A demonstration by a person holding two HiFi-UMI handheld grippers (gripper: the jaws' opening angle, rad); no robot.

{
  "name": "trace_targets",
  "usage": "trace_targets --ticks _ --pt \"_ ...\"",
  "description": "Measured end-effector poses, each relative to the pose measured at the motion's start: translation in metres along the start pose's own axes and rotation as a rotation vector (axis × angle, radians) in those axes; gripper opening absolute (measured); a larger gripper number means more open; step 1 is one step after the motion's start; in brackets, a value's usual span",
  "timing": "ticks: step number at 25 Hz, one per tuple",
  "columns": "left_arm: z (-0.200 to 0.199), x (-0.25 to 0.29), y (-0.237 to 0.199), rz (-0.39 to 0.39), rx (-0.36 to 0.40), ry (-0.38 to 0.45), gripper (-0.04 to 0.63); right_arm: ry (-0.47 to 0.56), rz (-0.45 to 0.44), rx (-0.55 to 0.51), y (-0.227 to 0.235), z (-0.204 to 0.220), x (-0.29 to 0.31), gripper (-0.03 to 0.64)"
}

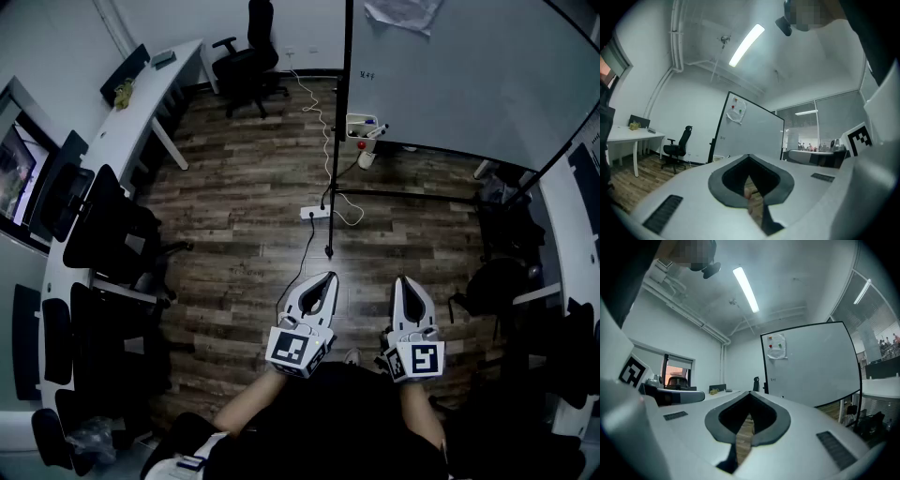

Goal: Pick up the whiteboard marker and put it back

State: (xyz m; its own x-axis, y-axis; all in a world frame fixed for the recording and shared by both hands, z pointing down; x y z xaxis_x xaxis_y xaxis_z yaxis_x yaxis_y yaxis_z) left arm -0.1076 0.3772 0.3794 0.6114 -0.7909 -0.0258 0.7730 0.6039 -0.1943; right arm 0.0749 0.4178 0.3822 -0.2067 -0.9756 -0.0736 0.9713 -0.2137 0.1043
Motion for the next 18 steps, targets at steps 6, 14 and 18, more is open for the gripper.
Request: trace_targets --ticks 6,14,18 --pt "0.004 -0.006 -0.002 0.02 0.005 0.008 0.008 -0.01 -0.002 -0.01 -0.005 0.002 -0.001 0.012" --pt "0.003 -0.015 -0.013 0.029 0.011 -0.013 0.008 0.0 0.004 -0.01 -0.02 0.004 -0.001 0.012" --pt "0.003 -0.02 -0.024 0.025 0.022 -0.017 0.008 -0.006 0.008 -0.012 -0.029 0.007 0.0 0.012"
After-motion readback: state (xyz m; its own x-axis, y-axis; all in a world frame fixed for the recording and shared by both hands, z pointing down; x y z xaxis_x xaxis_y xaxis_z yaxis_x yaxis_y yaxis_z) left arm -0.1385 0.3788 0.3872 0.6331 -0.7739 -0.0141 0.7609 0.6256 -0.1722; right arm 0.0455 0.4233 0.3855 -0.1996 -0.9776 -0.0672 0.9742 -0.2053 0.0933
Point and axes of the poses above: the fingertips, and each gripper's own axes: x forward along the fingers, y to its right, z out of its underside, the point moved 6 cm from there along -x, backward along the fingers, and after that the axes turned 4 degrees about y, right-handed, at the moved point
